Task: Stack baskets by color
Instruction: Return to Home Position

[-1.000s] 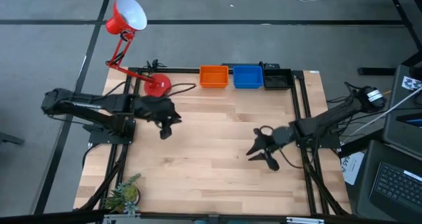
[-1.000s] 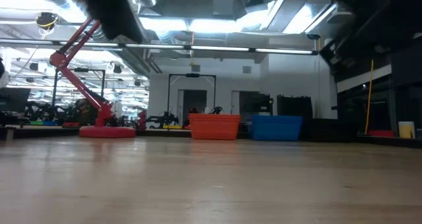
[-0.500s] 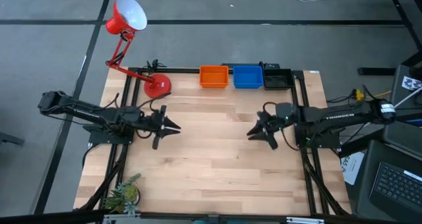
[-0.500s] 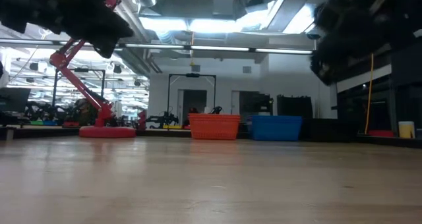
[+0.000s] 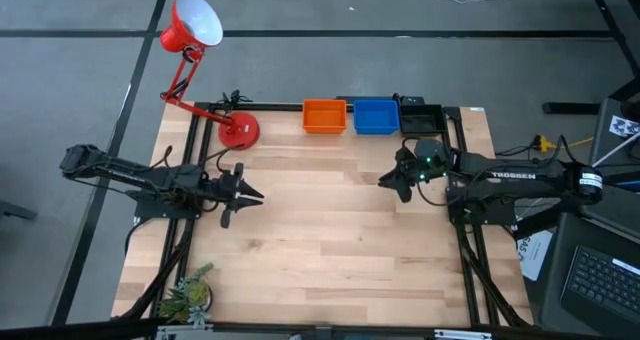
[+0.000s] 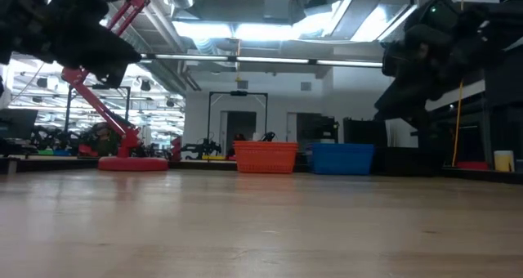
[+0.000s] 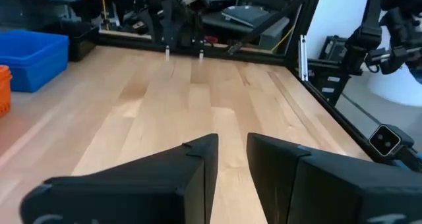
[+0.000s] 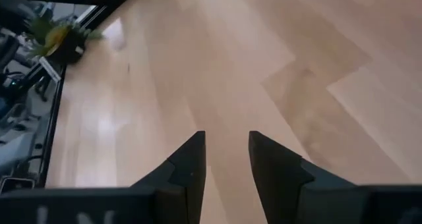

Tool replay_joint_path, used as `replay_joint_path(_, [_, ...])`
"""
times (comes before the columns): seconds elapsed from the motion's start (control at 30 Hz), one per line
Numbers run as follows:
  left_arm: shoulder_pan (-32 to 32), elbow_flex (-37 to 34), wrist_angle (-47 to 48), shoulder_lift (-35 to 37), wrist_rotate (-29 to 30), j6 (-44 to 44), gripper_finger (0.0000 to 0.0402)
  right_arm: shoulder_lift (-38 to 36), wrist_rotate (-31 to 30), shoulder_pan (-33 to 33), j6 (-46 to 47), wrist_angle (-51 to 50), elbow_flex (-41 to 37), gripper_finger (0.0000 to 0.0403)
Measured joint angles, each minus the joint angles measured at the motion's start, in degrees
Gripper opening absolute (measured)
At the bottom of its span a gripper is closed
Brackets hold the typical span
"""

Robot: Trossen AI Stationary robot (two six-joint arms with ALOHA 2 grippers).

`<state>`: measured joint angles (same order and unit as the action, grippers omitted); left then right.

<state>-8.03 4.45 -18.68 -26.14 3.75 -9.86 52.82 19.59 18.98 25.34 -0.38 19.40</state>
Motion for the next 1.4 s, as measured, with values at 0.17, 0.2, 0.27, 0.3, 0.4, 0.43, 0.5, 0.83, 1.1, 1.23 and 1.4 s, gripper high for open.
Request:
replay_joint_path(0.17, [0.0,-3.4,-0.4,6.0,0.0,0.4,0.0073,0.0,-1.9,1.8,-0.6,0.0,0.0,0.0116])
replay_joint_path(0.2, [0.0,-4.0,0.0,7.2,0.0,0.7,0.0073,0.0,-2.0,2.2,-1.8,0.0,0.0,0.0116])
replay_joint_path(0.27, [0.0,-4.0,1.9,9.4,-0.1,1.1,0.0073,0.0,-2.1,2.8,-2.9,0.0,0.0,0.0116])
replay_joint_path(0.3, [0.0,-4.0,2.6,10.3,0.0,1.2,0.0073,0.0,-2.1,3.2,-3.1,0.0,0.0,0.0116])
replay_joint_path(0.4, [0.0,-4.0,4.7,12.5,0.0,1.4,0.0073,0.0,-4.5,4.0,-3.2,0.0,0.0,0.0116])
replay_joint_path(0.43, [0.0,-4.0,5.4,12.9,-0.1,1.3,0.0073,0.0,-4.9,4.1,-3.4,-0.1,0.0,0.0116])
replay_joint_path(0.5, [0.0,-4.0,7.9,13.2,-0.3,-0.2,0.0073,0.0,-4.4,4.0,-5.0,-0.4,0.0,0.0116])
replay_joint_path(0.83, [0.0,-4.0,10.0,12.9,-0.4,-0.1,0.0073,-5.6,-9.0,-8.1,-17.6,21.2,-6.7,0.0116])
replay_joint_path(1.1, [0.0,-4.0,10.0,12.9,-0.3,-0.1,0.0073,-13.6,-5.9,-12.2,-21.1,22.6,-15.7,0.0116])
replay_joint_path(1.23, [0.0,-4.0,10.0,12.9,-0.3,-0.1,0.0073,-17.6,-5.0,-13.6,-22.8,24.4,-18.1,0.0116])
replay_joint_path(1.4, [0.0,-4.0,10.1,12.9,-0.3,-0.1,0.0073,-22.1,-4.9,-15.2,-27.1,24.6,-19.0,0.0116])
